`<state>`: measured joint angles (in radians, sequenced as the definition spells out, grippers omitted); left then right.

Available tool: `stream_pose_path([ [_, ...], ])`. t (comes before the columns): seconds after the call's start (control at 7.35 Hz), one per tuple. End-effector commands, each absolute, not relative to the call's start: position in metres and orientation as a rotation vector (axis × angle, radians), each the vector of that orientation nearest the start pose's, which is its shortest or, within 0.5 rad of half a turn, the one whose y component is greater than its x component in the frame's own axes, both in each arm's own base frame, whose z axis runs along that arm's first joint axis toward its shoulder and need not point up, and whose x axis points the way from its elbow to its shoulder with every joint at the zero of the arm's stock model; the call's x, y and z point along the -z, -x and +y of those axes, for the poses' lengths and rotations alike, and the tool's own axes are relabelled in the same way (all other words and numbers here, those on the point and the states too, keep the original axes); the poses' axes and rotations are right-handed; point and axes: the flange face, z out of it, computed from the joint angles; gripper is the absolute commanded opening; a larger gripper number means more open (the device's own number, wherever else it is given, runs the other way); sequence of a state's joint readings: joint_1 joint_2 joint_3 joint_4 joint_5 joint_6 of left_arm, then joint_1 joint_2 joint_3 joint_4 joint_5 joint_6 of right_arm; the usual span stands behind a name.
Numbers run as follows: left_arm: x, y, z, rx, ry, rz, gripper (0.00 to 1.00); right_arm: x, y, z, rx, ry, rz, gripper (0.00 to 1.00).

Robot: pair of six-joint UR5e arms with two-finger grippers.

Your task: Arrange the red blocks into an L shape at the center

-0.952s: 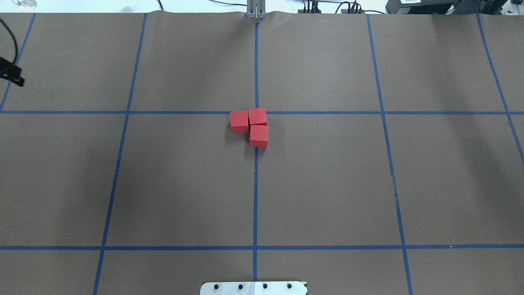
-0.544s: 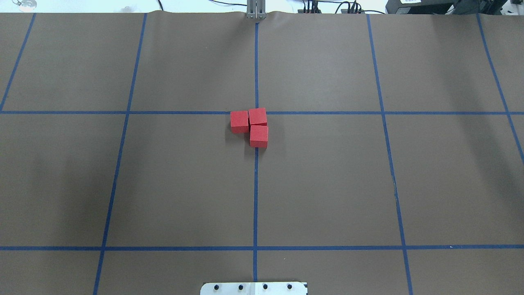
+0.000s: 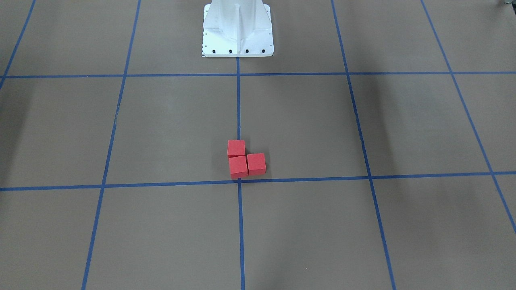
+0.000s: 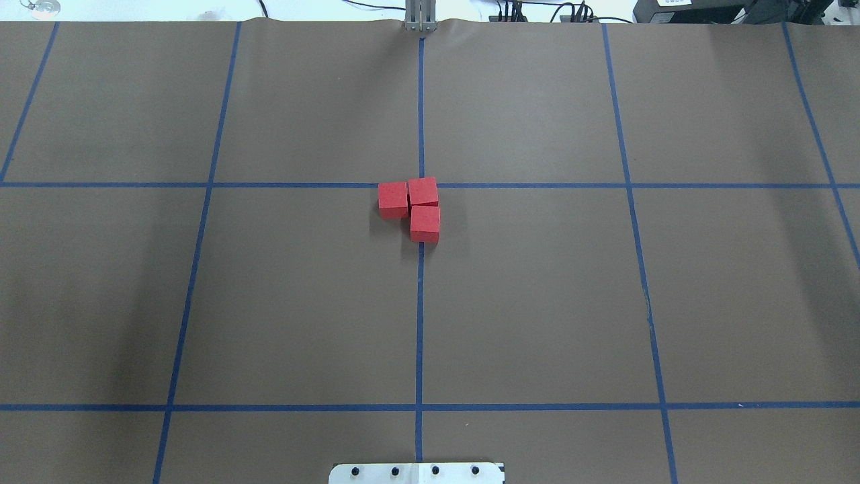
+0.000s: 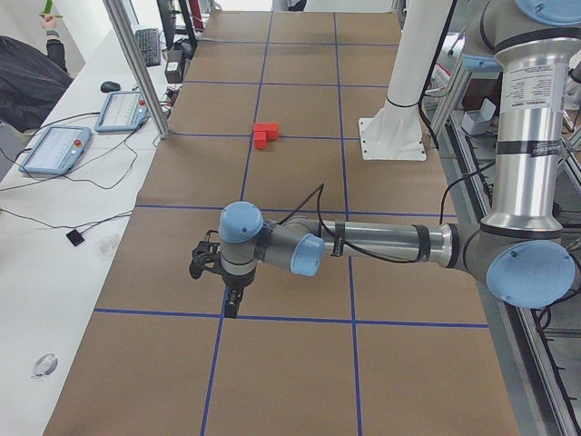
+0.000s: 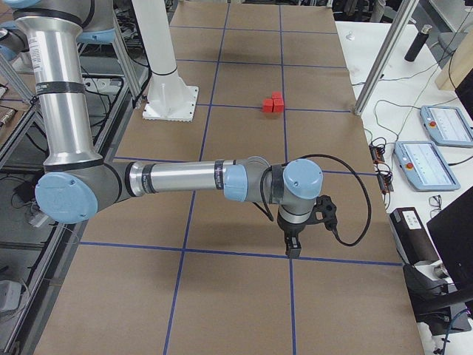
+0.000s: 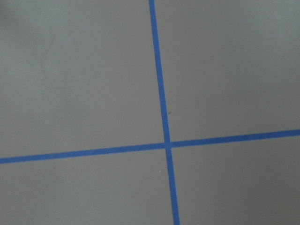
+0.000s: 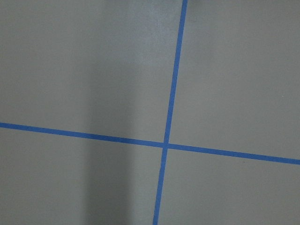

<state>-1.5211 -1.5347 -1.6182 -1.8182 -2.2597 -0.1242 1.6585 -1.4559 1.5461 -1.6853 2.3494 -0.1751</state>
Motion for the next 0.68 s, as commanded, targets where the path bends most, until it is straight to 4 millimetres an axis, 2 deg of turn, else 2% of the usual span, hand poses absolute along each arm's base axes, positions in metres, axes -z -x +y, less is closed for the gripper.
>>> stream_pose_path([
  [0.0, -0.631, 0.066, -0.485, 0.023, -0.191, 0.718, 1.00, -0.644, -0.107, -0.527, 0.049, -0.044, -0.825, 0.99],
  [0.27, -0.620, 0.063, -0.473, 0.034, -0.130, 0.775, 1.00, -0.639, -0.106, -0.525, 0.024, -0.042, -0.829, 0.99],
  [0.41, -0.639, 0.062, -0.453, 0.046, -0.095, 0.770, 1.00, -0.652, -0.104, -0.515, -0.020, -0.003, -0.831, 0.99],
  [0.54, -0.639, 0.062, -0.452, 0.046, -0.094, 0.769, 1.00, -0.658, -0.097, -0.514, -0.010, 0.013, -0.826, 0.99],
])
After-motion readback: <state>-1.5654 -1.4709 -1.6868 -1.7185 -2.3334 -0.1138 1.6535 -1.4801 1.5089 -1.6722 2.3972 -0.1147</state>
